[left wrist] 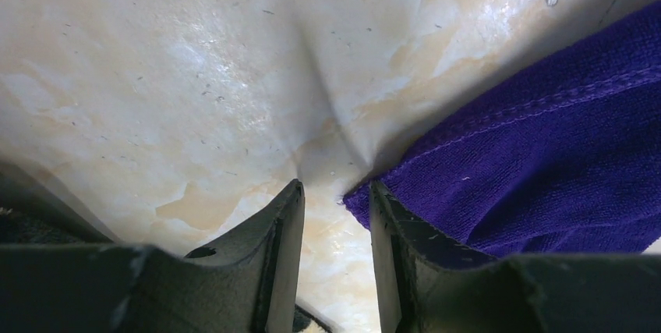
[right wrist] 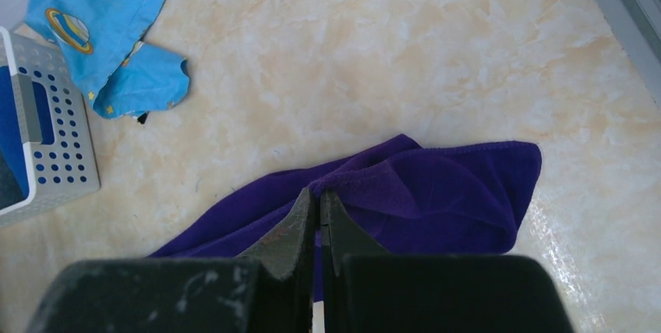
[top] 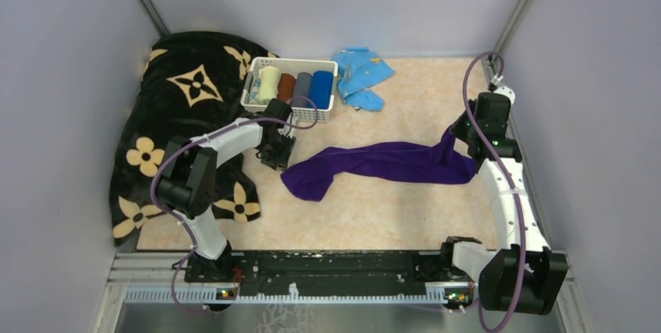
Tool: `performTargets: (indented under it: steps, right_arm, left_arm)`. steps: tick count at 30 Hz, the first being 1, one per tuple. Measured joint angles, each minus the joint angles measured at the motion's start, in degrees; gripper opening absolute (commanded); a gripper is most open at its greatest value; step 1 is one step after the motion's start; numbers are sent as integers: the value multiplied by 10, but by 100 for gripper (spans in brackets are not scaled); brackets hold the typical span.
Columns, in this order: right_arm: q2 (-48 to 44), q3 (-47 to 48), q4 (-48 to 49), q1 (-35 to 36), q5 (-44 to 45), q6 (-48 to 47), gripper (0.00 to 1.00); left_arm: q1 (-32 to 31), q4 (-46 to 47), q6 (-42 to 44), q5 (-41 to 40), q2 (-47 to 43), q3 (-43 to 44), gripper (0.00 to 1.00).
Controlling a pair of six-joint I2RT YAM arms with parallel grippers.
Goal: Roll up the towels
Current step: Flatten out the towel at the center of the board.
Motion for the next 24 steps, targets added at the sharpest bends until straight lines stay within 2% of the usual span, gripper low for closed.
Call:
performTargets:
  steps: [14,24]
  right_arm:
    - [3,-2,7,0,-4,0,0]
    - [3,-3,8,0,-5,0,0]
  left_arm:
    - [0,-17,6,14,-40,6,43]
    - [-2,-17,6,15,-6,-7,38]
